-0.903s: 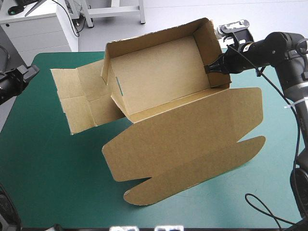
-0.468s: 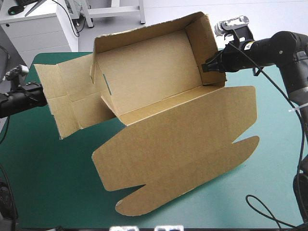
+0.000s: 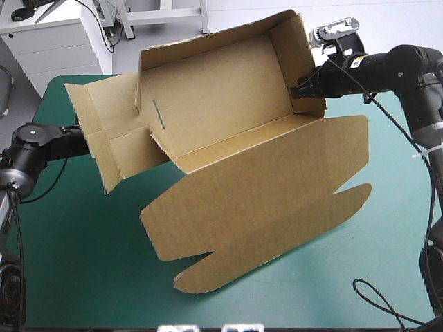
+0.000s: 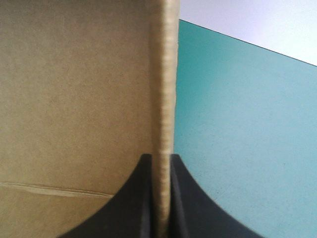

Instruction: Fold the box

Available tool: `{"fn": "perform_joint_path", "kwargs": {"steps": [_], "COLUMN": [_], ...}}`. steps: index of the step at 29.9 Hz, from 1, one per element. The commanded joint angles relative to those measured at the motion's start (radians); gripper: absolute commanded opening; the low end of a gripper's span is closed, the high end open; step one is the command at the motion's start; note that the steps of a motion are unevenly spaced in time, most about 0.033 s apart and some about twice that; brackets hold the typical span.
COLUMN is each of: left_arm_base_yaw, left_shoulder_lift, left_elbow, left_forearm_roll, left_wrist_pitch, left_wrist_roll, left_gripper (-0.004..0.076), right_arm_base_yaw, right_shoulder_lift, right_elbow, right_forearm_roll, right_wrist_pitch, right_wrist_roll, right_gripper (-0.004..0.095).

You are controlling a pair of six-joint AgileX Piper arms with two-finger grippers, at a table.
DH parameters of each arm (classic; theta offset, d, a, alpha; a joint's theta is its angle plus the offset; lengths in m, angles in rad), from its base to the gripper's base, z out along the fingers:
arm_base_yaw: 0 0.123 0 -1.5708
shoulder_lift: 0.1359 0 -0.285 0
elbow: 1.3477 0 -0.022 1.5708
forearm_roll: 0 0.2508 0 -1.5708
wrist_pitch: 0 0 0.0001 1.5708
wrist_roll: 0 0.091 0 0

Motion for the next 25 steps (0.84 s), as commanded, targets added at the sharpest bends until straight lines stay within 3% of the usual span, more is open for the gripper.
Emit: {"fn": "perform_joint_path", "kwargs": {"steps": [1, 5, 25], "left_arm_base_yaw": [-0.025, -0.045, -0.142], "left_shoulder_lift": [-0.069, -0.103, -0.108], "left_elbow": [-0.025, -0.025, -0.037], "left_forearm_roll": [-0.086, -0.089, -0.243], "left_wrist_pitch": [0.006, -0.029, -0.008], "left_wrist_roll": [0.002, 0.002, 0.047], "left_gripper": [-0.0008, -0.0008, -0.0007], "right_arm_base_yaw": [0.0, 0.0, 0.0], "right_shoulder_lift": [-0.023, 0.004, 0.043], "right_elbow": [-0.029, -0.029, -0.029], "right_forearm_roll": [0.013, -0.026, -0.032], "right_wrist_pitch": [-0.081, -0.097, -0.1], "right_wrist_roll": [0.003, 0.023, 0.028], "right_gripper": [-0.0018, -0.0018, -0.0018]}}
